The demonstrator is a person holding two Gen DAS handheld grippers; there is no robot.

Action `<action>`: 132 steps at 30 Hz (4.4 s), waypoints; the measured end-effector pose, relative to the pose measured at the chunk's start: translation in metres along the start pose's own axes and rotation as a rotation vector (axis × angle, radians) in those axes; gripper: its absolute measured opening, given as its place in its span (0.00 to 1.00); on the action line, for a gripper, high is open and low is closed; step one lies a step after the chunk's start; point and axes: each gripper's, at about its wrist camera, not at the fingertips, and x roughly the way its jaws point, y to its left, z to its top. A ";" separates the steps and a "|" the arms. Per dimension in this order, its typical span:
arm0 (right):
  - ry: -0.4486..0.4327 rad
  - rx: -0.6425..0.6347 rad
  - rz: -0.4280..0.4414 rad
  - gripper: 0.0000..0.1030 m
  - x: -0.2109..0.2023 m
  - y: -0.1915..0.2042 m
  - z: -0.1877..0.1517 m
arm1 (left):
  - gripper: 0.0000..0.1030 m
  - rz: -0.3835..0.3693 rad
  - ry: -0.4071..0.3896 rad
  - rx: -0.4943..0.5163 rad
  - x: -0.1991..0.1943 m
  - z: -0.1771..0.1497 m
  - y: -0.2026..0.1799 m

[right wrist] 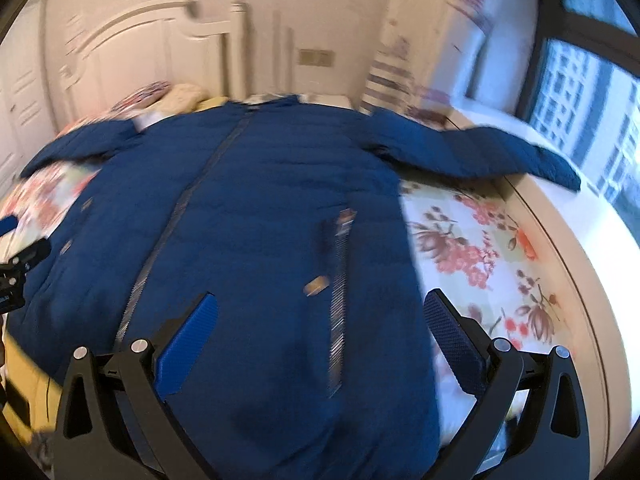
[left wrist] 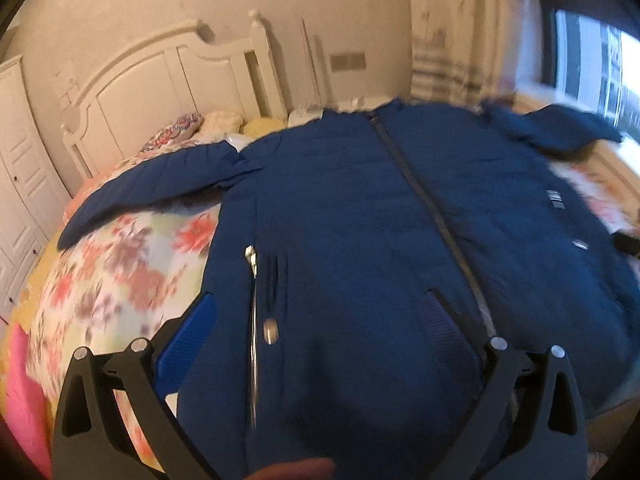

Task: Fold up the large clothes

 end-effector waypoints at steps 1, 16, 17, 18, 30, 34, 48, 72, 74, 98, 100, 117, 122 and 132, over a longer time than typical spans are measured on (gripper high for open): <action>0.022 0.052 -0.014 0.96 0.018 -0.017 0.011 | 0.98 0.022 0.018 -0.003 0.018 0.012 0.002; -0.008 0.609 -0.111 0.93 0.175 -0.183 0.123 | 0.95 -0.053 0.160 -0.071 0.196 0.096 0.009; -0.011 0.622 -0.131 0.89 0.181 -0.189 0.128 | 0.98 -0.061 0.162 -0.086 0.198 0.095 0.012; -0.011 0.636 -0.147 0.85 0.188 -0.194 0.132 | 0.98 -0.074 0.163 -0.103 0.200 0.093 0.015; -0.288 0.047 0.041 0.16 0.145 -0.022 0.195 | 0.98 -0.106 0.170 -0.134 0.200 0.090 0.018; -0.119 -0.290 0.051 0.21 0.181 0.073 0.181 | 0.98 -0.106 0.170 -0.133 0.200 0.089 0.018; 0.002 0.256 0.232 0.80 0.138 -0.057 0.130 | 0.98 -0.113 0.165 -0.138 0.199 0.088 0.020; -0.082 -0.307 0.225 0.78 0.172 0.118 0.166 | 0.98 -0.113 0.164 -0.137 0.199 0.088 0.020; -0.049 -0.340 0.229 0.78 0.176 0.128 0.147 | 0.98 -0.115 0.163 -0.139 0.199 0.088 0.020; -0.002 0.275 0.220 0.81 0.192 -0.047 0.096 | 0.81 -0.081 0.029 0.321 0.187 0.194 -0.148; 0.003 0.270 0.215 0.81 0.192 -0.047 0.097 | 0.64 -0.158 0.071 0.334 0.197 0.190 -0.154; 0.009 0.264 0.217 0.84 0.194 -0.044 0.098 | 0.98 -0.198 -0.110 0.168 0.150 0.166 -0.079; 0.012 0.264 0.220 0.85 0.196 -0.043 0.099 | 0.98 -0.191 -0.031 0.177 0.180 0.161 -0.094; 0.017 0.260 0.224 0.86 0.198 -0.043 0.100 | 0.36 0.059 -0.036 0.628 0.198 0.148 -0.177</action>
